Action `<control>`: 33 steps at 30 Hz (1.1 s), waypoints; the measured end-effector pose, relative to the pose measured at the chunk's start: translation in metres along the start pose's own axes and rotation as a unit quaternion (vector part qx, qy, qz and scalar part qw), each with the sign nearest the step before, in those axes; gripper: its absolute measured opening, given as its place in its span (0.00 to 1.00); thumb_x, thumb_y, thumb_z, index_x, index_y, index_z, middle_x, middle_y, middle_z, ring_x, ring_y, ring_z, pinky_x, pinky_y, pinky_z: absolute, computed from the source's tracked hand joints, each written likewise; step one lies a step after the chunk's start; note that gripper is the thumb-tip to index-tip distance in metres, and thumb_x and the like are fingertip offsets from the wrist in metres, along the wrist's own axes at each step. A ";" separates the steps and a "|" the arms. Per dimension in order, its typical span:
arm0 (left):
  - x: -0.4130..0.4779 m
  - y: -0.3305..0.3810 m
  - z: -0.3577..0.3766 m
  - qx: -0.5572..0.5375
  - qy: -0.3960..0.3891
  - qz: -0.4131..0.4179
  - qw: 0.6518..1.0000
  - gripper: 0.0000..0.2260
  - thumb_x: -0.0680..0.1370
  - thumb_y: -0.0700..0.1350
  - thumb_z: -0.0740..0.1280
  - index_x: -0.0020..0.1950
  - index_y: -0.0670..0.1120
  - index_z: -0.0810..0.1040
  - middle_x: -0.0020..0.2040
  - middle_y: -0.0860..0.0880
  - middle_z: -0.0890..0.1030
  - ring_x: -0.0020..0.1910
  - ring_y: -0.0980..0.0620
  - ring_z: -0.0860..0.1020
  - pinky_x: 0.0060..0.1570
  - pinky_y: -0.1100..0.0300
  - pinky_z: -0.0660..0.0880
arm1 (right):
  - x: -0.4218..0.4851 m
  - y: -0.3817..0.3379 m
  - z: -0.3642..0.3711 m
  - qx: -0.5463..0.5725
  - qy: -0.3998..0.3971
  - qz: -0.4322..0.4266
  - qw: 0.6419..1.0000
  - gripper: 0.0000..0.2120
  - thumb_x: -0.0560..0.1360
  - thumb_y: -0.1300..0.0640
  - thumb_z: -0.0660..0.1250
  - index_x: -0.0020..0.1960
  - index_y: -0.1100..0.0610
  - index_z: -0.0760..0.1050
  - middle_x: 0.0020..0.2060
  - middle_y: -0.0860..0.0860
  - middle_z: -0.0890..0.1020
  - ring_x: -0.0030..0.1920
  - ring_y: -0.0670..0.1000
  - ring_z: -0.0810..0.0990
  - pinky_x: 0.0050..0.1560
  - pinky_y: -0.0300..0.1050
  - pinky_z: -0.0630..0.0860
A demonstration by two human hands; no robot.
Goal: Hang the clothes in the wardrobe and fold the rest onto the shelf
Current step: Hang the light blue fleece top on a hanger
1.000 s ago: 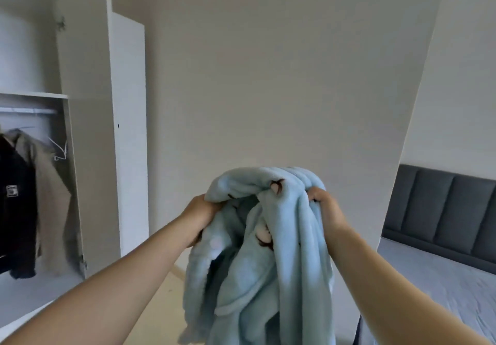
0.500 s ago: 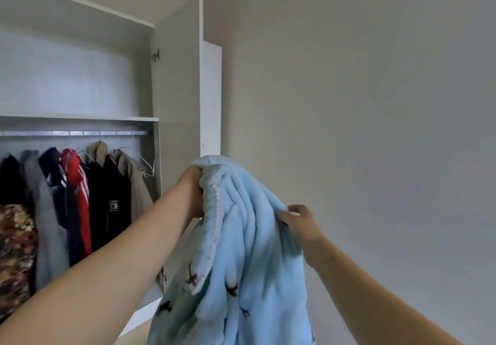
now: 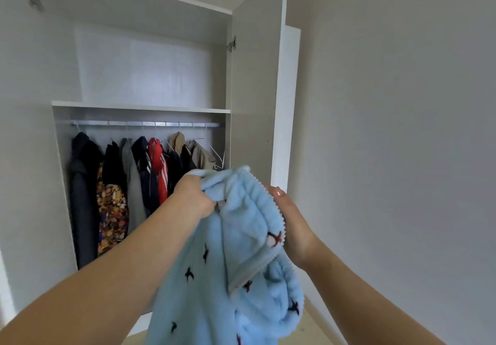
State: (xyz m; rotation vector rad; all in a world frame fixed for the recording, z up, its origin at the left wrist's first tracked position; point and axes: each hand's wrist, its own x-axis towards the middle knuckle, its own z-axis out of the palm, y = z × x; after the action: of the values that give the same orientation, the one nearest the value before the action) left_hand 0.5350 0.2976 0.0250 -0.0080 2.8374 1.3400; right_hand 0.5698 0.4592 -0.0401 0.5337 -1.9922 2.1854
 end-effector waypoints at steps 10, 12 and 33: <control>0.113 -0.028 -0.029 -0.349 0.062 -0.101 0.930 0.05 0.78 0.37 0.60 0.44 0.45 0.71 0.40 0.49 0.70 0.38 0.54 0.69 0.40 0.71 0.70 | 0.121 0.029 -0.002 -0.081 -0.137 0.121 0.980 0.13 0.67 0.64 0.62 0.49 0.67 0.77 0.39 0.59 0.79 0.37 0.53 0.79 0.35 0.40 0.76; 0.124 -0.025 -0.034 -0.477 0.042 -0.147 0.866 0.04 0.77 0.37 0.63 0.42 0.43 0.73 0.38 0.47 0.74 0.34 0.52 0.73 0.39 0.63 0.78 | 0.151 0.021 -0.006 0.072 -0.116 0.132 0.982 0.09 0.70 0.65 0.59 0.45 0.67 0.76 0.36 0.59 0.82 0.34 0.53 0.81 0.33 0.40 0.78; 0.207 -0.078 0.043 -0.145 0.043 -0.095 0.984 0.16 0.71 0.46 0.73 0.55 0.55 0.71 0.47 0.56 0.80 0.44 0.58 0.78 0.46 0.61 0.76 | 0.317 0.035 0.018 0.397 -0.096 0.151 0.900 0.12 0.80 0.67 0.56 0.62 0.67 0.67 0.53 0.63 0.78 0.48 0.58 0.81 0.46 0.50 0.77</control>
State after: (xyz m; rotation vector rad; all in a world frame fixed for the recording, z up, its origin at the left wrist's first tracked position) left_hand 0.3286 0.2809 -0.0636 -0.3338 2.5939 1.7283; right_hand 0.2674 0.3940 0.0379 0.5572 -1.2158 3.2422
